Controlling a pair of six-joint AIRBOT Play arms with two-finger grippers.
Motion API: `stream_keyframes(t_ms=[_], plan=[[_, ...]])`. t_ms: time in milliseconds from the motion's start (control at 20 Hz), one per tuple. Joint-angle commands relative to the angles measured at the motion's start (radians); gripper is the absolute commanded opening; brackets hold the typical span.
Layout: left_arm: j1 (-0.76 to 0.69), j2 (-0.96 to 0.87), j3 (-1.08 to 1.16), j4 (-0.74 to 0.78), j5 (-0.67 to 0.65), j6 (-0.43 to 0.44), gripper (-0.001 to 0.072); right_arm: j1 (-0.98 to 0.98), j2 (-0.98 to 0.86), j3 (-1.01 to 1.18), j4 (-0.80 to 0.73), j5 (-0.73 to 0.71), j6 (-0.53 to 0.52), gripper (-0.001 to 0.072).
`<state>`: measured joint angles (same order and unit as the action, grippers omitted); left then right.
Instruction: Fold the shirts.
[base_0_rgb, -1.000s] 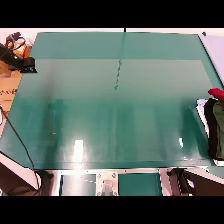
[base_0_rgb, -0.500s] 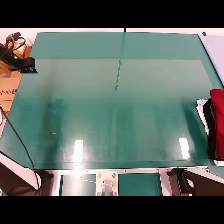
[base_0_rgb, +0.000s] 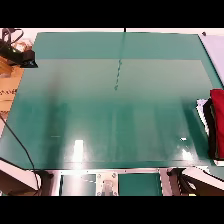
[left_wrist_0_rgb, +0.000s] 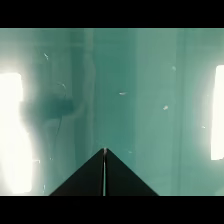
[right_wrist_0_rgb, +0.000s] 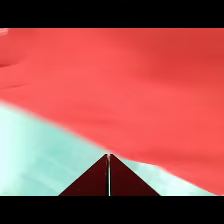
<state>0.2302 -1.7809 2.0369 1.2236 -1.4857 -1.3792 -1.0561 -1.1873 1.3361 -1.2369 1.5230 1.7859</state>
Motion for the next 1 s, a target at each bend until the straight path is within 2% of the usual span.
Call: stream_keyframes(t_ms=[0, 150, 450, 600, 700, 950], plan=[[-0.048, 0.096, -0.124, 0.0, 0.012, -0.003, 0.0023, 0.309, -0.001, 0.024, 0.001, -0.112, -0.017, 0.002], [-0.124, 0.179, -0.284, 0.003, 0.008, -0.005, 0.0023, 0.576, -0.01, -0.038, -0.052, -0.198, -0.04, 0.002], [-0.324, 0.361, -0.641, 0.012, 0.122, -0.068, 0.0023, 0.986, -0.154, -0.104, -0.062, -0.317, -0.077, 0.002], [-0.393, 0.375, -0.678, 0.016, 0.156, -0.112, 0.0024, 1.074, -0.227, -0.098, -0.063, -0.351, -0.086, 0.002], [-0.413, 0.378, -0.678, 0.013, 0.193, -0.105, 0.0025, 1.084, -0.236, -0.098, -0.062, -0.354, -0.097, 0.002], [-0.413, 0.378, -0.678, -0.004, 0.17, -0.106, 0.0025, 1.085, -0.236, -0.098, -0.061, -0.349, -0.096, 0.002]])
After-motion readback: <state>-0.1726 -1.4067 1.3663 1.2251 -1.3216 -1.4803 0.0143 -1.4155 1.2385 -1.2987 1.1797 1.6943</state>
